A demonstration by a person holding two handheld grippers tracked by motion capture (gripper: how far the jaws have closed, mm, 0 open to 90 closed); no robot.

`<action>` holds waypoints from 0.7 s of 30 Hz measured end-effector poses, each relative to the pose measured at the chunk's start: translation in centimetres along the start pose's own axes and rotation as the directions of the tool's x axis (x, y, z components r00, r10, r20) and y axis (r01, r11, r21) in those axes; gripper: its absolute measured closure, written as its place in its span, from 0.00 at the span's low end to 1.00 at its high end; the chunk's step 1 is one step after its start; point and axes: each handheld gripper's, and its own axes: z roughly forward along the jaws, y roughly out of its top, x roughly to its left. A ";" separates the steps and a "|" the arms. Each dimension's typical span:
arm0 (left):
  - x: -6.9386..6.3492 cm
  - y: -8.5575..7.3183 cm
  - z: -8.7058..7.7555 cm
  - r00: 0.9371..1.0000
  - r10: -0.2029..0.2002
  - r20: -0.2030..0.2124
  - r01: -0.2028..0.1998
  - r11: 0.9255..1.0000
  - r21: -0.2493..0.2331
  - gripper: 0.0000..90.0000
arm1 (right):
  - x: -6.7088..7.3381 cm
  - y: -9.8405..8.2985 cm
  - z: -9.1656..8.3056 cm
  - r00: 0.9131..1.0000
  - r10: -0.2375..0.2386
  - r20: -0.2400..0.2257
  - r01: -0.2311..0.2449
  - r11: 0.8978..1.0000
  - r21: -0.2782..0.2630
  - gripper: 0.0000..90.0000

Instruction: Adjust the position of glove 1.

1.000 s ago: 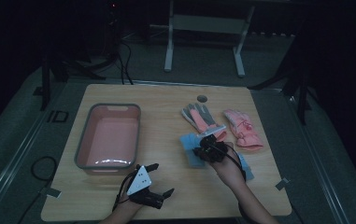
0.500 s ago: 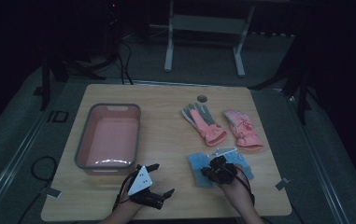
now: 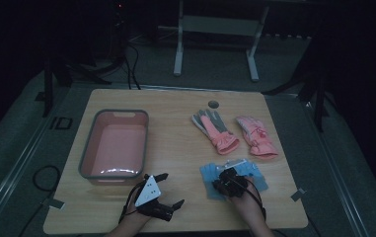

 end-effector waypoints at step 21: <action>0.1 0.0 0.0 1.000 -0.004 0.007 0.004 1.000 0.002 0.01 | -6.2 0.5 -5.0 0.997 -0.058 0.042 0.060 0.996 -0.061 0.80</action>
